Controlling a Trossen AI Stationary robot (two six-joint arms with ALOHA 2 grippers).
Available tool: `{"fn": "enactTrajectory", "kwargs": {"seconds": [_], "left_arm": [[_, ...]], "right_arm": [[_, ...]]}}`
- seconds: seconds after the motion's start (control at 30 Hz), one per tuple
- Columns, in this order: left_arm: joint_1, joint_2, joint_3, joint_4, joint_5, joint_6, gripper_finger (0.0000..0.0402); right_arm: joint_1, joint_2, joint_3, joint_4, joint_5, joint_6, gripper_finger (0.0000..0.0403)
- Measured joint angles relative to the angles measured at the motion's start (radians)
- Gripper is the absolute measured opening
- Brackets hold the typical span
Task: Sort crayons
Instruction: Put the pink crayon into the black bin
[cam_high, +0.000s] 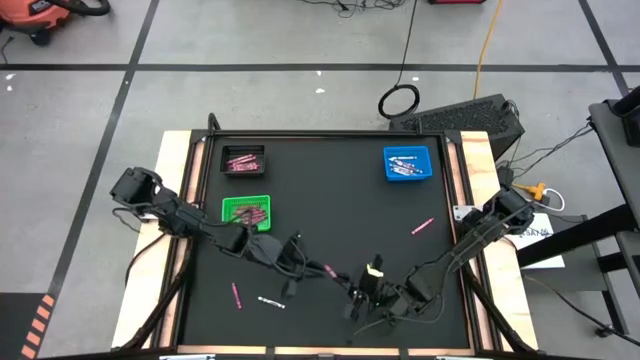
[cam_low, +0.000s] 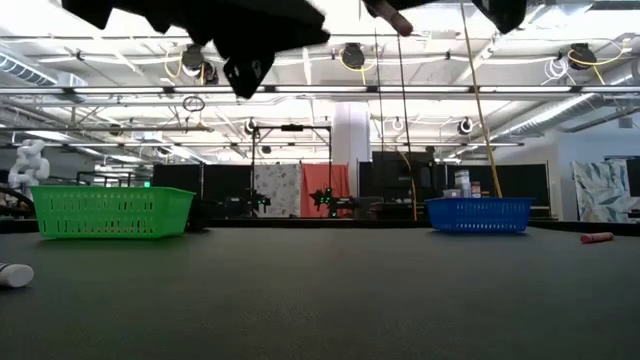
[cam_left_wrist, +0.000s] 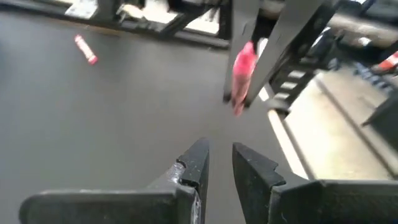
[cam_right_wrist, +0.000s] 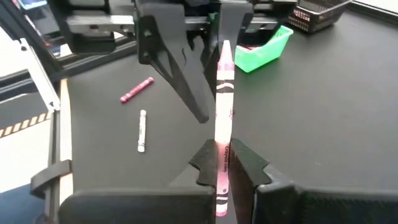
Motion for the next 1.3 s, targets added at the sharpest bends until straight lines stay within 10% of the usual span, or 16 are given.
{"fn": "enactTrajectory", "kwargs": {"seconds": [1.3], "left_arm": [[0.074,-0.001,0.000,0.134,0.055,0.023,0.0036]], "right_arm": [[-0.064,-0.001,0.000,0.050,-0.005,-0.058,0.0003]]}}
